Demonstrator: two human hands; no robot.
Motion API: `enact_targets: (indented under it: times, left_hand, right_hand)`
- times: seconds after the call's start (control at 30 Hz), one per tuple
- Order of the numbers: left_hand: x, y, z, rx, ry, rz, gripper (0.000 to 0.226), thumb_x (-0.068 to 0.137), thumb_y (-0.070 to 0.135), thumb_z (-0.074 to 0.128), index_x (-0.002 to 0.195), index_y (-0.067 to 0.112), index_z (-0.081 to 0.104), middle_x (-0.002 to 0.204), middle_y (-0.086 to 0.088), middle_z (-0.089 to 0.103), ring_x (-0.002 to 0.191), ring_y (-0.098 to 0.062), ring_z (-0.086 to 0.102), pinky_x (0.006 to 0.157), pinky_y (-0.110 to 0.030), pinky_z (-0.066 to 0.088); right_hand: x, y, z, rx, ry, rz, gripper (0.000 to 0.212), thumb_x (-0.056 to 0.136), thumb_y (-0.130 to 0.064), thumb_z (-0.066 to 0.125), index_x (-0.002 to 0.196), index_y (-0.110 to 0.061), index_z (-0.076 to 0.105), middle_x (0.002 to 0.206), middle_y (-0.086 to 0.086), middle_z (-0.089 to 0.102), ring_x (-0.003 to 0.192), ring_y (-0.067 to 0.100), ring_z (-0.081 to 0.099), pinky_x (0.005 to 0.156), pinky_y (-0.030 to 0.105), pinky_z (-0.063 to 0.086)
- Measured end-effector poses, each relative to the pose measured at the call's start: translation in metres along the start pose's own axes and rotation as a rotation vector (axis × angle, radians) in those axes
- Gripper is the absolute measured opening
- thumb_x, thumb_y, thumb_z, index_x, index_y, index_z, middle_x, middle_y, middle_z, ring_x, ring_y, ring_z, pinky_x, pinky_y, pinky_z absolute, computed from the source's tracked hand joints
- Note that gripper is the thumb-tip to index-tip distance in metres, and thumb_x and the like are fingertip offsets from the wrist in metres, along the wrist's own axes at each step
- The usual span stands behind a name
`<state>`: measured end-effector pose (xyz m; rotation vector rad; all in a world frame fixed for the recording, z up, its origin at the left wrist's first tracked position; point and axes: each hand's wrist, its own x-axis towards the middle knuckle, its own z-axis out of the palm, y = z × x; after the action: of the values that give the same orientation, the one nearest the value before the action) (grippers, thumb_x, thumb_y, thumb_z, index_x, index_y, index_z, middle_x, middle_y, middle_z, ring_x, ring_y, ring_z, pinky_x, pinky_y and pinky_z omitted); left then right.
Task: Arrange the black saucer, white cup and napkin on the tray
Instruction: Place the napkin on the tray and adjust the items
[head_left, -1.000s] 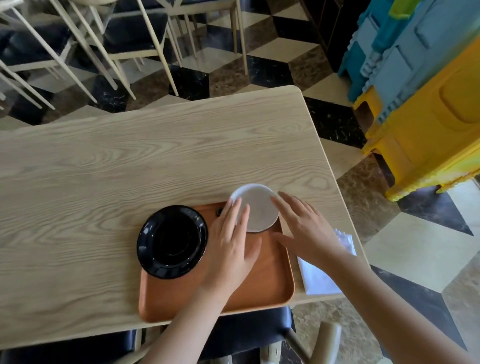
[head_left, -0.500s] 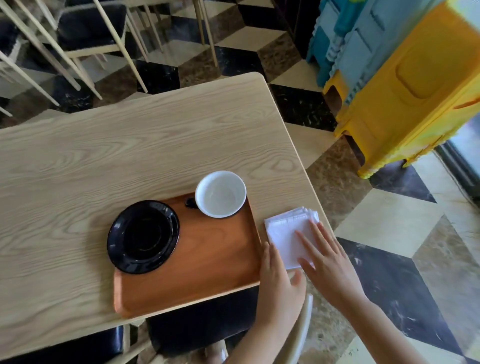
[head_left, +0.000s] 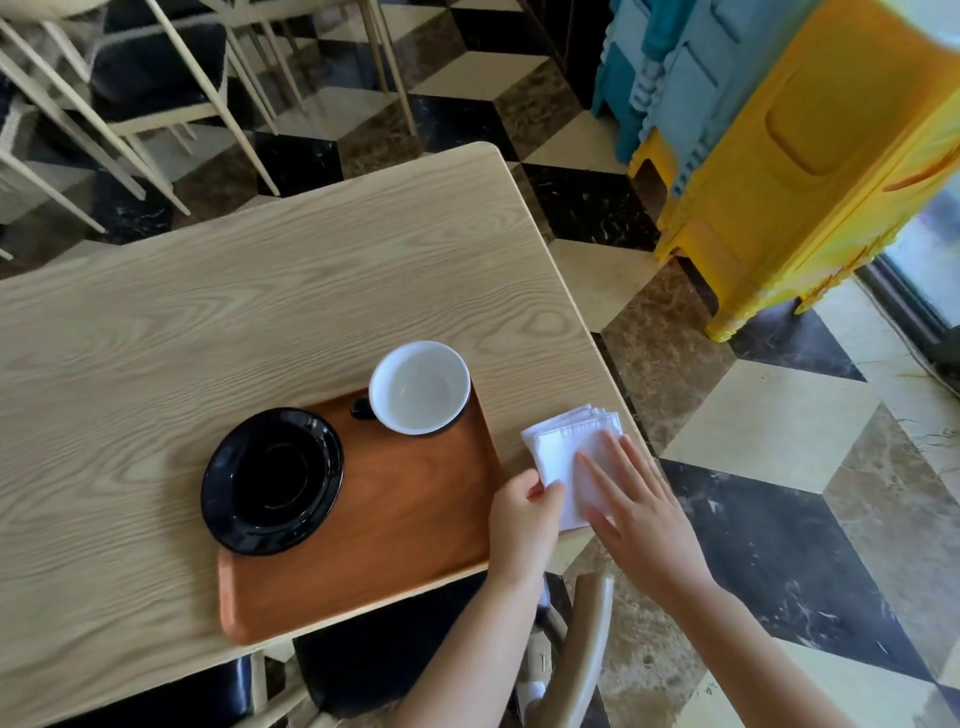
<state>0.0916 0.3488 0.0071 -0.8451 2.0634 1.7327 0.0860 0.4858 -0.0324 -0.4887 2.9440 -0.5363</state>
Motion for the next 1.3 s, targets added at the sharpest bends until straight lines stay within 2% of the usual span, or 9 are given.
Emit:
enact_targets:
  times: [0.13, 0.27, 0.4, 0.6, 0.7, 0.9, 1.0, 1.1, 1.3]
  left_hand:
    - [0.004, -0.003, -0.002, 0.074, 0.044, 0.070, 0.011, 0.080, 0.005, 0.053, 0.083, 0.005, 0.064, 0.083, -0.012, 0.073, 0.074, -0.023, 0.065, 0.067, -0.035, 0.051]
    - [0.002, 0.000, -0.012, -0.112, 0.037, 0.045, 0.008, 0.082, 0.001, 0.055, 0.084, 0.005, 0.061, 0.081, -0.012, 0.068, 0.067, -0.019, 0.058, 0.065, -0.033, 0.046]
    - [-0.007, 0.002, -0.037, -0.403, -0.101, -0.023, 0.019, 0.087, 0.001, 0.056, 0.087, 0.018, 0.065, 0.078, -0.003, 0.069, 0.075, -0.016, 0.062, 0.068, -0.031, 0.052]
    - [-0.019, -0.015, -0.091, -0.476, -0.163, -0.033, 0.021, 0.086, 0.003, 0.057, 0.099, 0.018, 0.064, 0.092, 0.002, 0.074, 0.088, -0.016, 0.067, 0.077, -0.035, 0.056]
    - [-0.023, -0.029, -0.116, -0.241, -0.039, 0.030, 0.027, 0.084, 0.008, 0.063, 0.109, 0.017, 0.058, 0.100, -0.004, 0.072, 0.090, -0.016, 0.069, 0.073, -0.030, 0.059]
    - [-0.029, -0.052, -0.132, 0.132, 0.212, 0.354, 0.039, 0.080, 0.004, 0.065, 0.092, 0.036, 0.047, 0.082, 0.005, 0.068, 0.075, -0.007, 0.066, 0.057, -0.020, 0.055]
    - [-0.024, -0.061, -0.136, 0.237, 0.206, 0.421, 0.043, 0.077, 0.000, 0.067, 0.093, 0.038, 0.054, 0.096, 0.015, 0.062, 0.091, 0.002, 0.060, 0.068, -0.011, 0.052]
    - [-0.018, -0.069, -0.136, 0.349, 0.193, 0.426, 0.034, 0.077, 0.002, 0.069, 0.104, 0.023, 0.063, 0.103, 0.009, 0.059, 0.096, -0.007, 0.060, 0.076, -0.021, 0.056]
    - [-0.014, -0.075, -0.129, 0.470, 0.177, 0.392, 0.039, 0.079, 0.010, 0.069, 0.116, 0.018, 0.059, 0.104, 0.006, 0.051, 0.070, -0.015, 0.060, 0.076, -0.035, 0.056]
  right_hand:
    - [0.000, -0.003, 0.000, 0.140, -0.031, 0.054, 0.054, 0.084, -0.021, 0.066, 0.134, -0.019, 0.045, 0.150, 0.010, 0.029, 0.140, 0.025, 0.014, 0.106, 0.042, 0.033]
    - [0.005, -0.010, -0.008, 0.438, 0.027, 0.205, 0.056, 0.085, -0.017, 0.064, 0.136, -0.019, 0.040, 0.147, 0.002, 0.036, 0.136, 0.019, 0.029, 0.100, 0.031, 0.034]
    - [0.010, -0.019, -0.018, 0.710, 0.069, 0.422, 0.058, 0.087, -0.017, 0.060, 0.138, -0.024, 0.033, 0.137, 0.003, 0.048, 0.120, 0.019, 0.049, 0.097, 0.044, 0.045]
    - [0.019, -0.040, -0.022, 1.131, -0.101, 0.630, 0.053, 0.087, -0.007, 0.059, 0.129, -0.032, 0.041, 0.091, 0.001, 0.072, 0.072, 0.013, 0.062, 0.067, 0.034, 0.049]
    - [0.019, -0.055, -0.018, 1.115, -0.107, 0.531, 0.046, 0.084, 0.000, 0.060, 0.114, -0.033, 0.049, 0.070, -0.006, 0.071, 0.061, 0.005, 0.062, 0.053, 0.020, 0.048]
    - [0.025, -0.087, -0.010, 0.778, -0.149, 0.270, 0.038, 0.081, -0.001, 0.058, 0.087, -0.038, 0.052, 0.089, -0.013, 0.063, 0.072, 0.001, 0.061, 0.056, 0.009, 0.044]
    - [0.029, -0.094, -0.006, 0.628, -0.223, 0.169, 0.041, 0.077, -0.002, 0.061, 0.102, -0.034, 0.057, 0.101, -0.008, 0.061, 0.082, 0.005, 0.060, 0.071, 0.015, 0.047]
    - [0.033, -0.097, -0.001, 0.467, -0.263, 0.091, 0.046, 0.077, -0.006, 0.063, 0.118, -0.025, 0.055, 0.107, -0.001, 0.057, 0.087, 0.018, 0.058, 0.076, 0.026, 0.046]
    - [0.033, -0.100, 0.008, 0.234, -0.230, -0.054, 0.050, 0.076, -0.002, 0.063, 0.123, -0.013, 0.054, 0.108, 0.011, 0.059, 0.089, 0.033, 0.058, 0.074, 0.031, 0.043]
